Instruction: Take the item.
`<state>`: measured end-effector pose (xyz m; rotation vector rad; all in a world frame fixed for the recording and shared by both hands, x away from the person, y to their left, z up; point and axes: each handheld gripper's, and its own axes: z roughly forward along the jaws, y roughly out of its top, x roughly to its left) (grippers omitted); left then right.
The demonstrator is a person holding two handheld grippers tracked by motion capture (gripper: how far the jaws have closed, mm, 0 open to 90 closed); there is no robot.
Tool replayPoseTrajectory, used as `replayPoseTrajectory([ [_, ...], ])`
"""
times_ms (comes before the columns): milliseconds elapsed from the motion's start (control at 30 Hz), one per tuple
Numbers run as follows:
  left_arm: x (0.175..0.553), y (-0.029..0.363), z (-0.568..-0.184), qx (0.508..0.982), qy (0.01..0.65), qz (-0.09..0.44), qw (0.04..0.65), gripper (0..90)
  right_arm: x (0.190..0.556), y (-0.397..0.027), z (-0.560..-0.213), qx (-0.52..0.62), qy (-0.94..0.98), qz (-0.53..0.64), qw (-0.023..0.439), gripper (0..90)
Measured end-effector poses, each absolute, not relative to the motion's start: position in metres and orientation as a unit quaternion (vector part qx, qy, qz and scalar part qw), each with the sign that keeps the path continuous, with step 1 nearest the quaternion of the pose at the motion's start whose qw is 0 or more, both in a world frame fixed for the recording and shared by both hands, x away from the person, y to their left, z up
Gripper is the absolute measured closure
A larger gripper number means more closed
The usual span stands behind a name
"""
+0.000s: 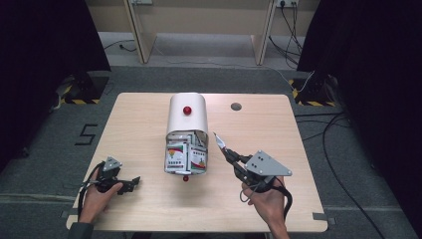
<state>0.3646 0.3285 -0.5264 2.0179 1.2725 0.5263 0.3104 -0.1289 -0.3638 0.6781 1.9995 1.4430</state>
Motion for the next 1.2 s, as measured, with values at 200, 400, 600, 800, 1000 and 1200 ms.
replayPoseTrajectory([
  [200, 0.365, 0.328, -0.526, 0.776, 0.489, 0.202, 0.342, 0.0, 0.322, -0.140, -0.374, 0.272, 0.748, 0.530, 0.292, 86.7],
  [400, 0.365, 0.328, -0.526, 0.776, 0.490, 0.202, 0.342, 0.0, 0.333, -0.146, -0.385, 0.290, 0.751, 0.518, 0.290, 86.7],
  [600, 0.365, 0.328, -0.526, 0.776, 0.490, 0.202, 0.342, 0.0, 0.342, -0.151, -0.394, 0.306, 0.752, 0.508, 0.289, 86.7],
  [800, 0.365, 0.328, -0.526, 0.776, 0.490, 0.202, 0.342, 0.0, 0.350, -0.160, -0.402, 0.325, 0.752, 0.495, 0.289, 86.7],
  [1000, 0.365, 0.328, -0.526, 0.776, 0.490, 0.202, 0.342, 0.0, 0.358, -0.168, -0.410, 0.340, 0.751, 0.487, 0.287, 86.7],
  [1200, 0.365, 0.328, -0.526, 0.776, 0.490, 0.202, 0.342, 0.0, 0.366, -0.173, -0.423, 0.356, 0.756, 0.470, 0.284, 86.7],
])
